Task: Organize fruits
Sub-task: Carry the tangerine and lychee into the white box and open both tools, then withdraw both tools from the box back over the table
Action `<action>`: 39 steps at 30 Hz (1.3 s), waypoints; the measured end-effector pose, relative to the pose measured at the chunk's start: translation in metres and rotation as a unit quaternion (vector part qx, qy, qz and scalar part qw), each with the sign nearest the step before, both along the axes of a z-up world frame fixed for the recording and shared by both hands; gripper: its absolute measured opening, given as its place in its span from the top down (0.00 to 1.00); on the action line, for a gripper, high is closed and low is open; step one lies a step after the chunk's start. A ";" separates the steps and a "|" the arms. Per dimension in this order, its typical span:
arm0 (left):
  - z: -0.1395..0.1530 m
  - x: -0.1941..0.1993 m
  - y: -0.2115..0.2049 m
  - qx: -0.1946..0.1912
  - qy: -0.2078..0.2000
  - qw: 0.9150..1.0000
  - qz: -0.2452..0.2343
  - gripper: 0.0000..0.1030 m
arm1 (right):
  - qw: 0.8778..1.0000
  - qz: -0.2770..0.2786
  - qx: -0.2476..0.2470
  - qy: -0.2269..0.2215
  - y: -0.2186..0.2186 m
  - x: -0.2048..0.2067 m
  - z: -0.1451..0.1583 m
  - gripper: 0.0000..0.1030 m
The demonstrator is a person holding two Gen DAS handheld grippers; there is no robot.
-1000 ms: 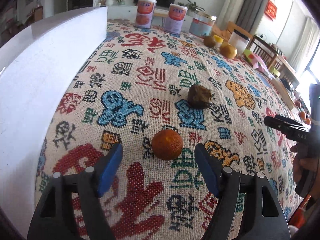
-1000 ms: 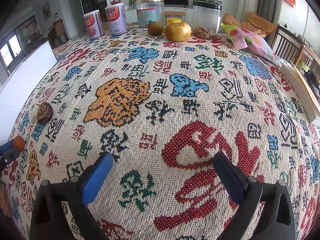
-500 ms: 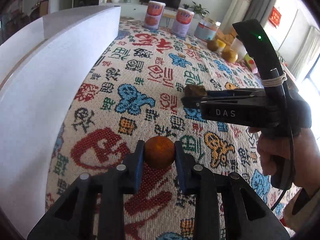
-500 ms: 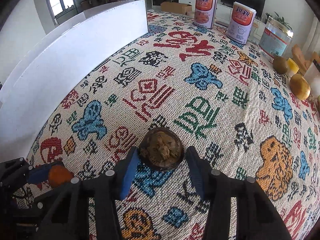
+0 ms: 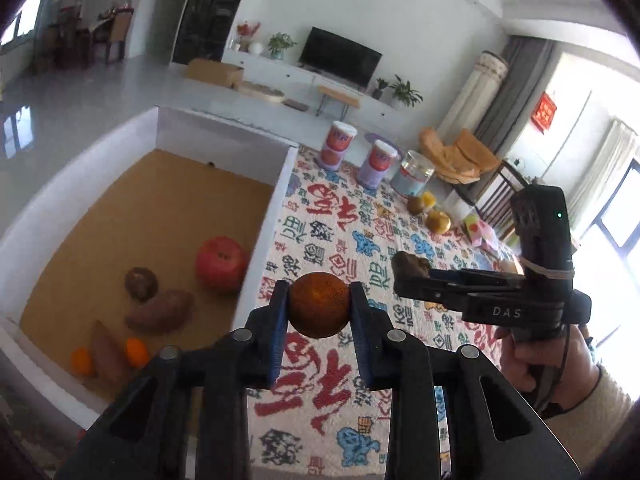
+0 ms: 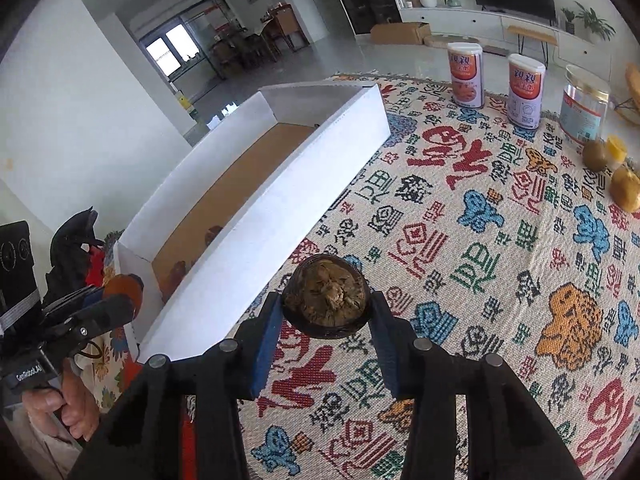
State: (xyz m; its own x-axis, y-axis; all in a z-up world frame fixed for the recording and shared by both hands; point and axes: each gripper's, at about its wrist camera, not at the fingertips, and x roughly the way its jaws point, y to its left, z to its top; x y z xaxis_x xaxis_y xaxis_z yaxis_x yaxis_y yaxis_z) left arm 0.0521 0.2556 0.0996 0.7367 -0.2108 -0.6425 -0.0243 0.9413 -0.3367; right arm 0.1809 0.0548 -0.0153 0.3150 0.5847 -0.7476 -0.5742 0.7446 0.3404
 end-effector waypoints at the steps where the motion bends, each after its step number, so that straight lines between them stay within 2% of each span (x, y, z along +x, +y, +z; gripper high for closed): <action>1: -0.002 0.003 0.017 0.014 0.007 1.000 0.024 0.72 | 1.000 0.018 0.007 -0.005 0.018 -0.007 0.008 0.57; 4: -0.025 0.016 0.062 0.039 0.047 0.995 0.074 0.72 | 0.997 0.072 0.014 -0.008 0.076 -0.021 0.019 0.57; 7: -0.058 0.022 0.089 0.046 0.090 0.990 0.101 0.72 | 0.992 0.123 -0.013 -0.016 0.135 -0.036 0.012 0.57; 12: -0.094 0.013 0.094 0.053 0.126 0.984 0.116 0.68 | 0.979 0.187 -0.073 -0.016 0.200 -0.063 -0.019 0.57; 14: -0.097 0.012 0.094 0.063 0.127 0.982 0.124 0.50 | 0.977 0.190 -0.096 -0.015 0.212 -0.067 -0.030 0.56; 15: -0.094 0.009 0.095 0.067 0.123 0.982 0.129 0.32 | 0.977 0.188 -0.101 -0.013 0.215 -0.067 -0.033 0.50; 16: -0.089 0.007 0.094 0.071 0.115 0.981 0.136 0.23 | 0.978 0.184 -0.099 -0.012 0.214 -0.067 -0.033 0.42; 17: -0.082 0.004 0.095 0.076 0.102 0.982 0.142 0.20 | 0.979 0.178 -0.093 -0.014 0.211 -0.066 -0.030 0.40; 19: -0.065 0.000 0.091 0.086 0.079 0.982 0.146 0.16 | 0.982 0.170 -0.077 -0.024 0.197 -0.063 -0.018 0.40; 21: -0.047 -0.003 0.077 0.098 0.054 0.984 0.139 0.15 | 0.985 0.153 -0.063 -0.053 0.176 -0.063 0.002 0.37; 23: -0.033 -0.006 0.052 0.115 0.027 0.985 0.123 0.08 | 0.986 0.132 -0.051 -0.089 0.146 -0.065 0.020 0.24; 25: -0.025 -0.009 0.020 0.129 0.003 0.986 0.102 0.05 | 0.986 0.098 -0.050 -0.128 0.112 -0.066 0.026 0.04; 26: -0.024 -0.010 0.003 0.133 -0.004 0.987 0.087 0.05 | 0.985 0.077 -0.057 -0.146 0.094 -0.065 0.023 0.01; 29: -0.030 -0.004 -0.046 0.139 -0.013 0.989 0.043 0.05 | 0.981 0.006 -0.106 -0.163 0.032 -0.050 -0.012 0.01; 33: -0.046 0.006 -0.096 0.143 -0.005 0.990 0.006 0.05 | 0.967 -0.093 -0.196 -0.136 -0.065 -0.034 -0.080 0.01; 36: -0.056 0.012 -0.126 0.155 0.001 0.988 -0.015 0.05 | 0.956 -0.164 -0.213 -0.112 -0.146 -0.043 -0.108 0.01; 39: -0.065 0.018 -0.149 0.171 0.005 0.985 -0.030 0.05 | 0.949 -0.223 -0.202 -0.098 -0.206 -0.053 -0.116 0.01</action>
State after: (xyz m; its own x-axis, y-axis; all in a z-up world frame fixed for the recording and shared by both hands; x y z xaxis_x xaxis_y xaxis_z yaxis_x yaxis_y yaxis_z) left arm 0.0697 0.1067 0.0351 0.7234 -0.0230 -0.6901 0.0328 0.9995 0.0011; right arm 0.1277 -0.1510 -0.1309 0.6200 0.0387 -0.7836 -0.1948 0.9751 -0.1060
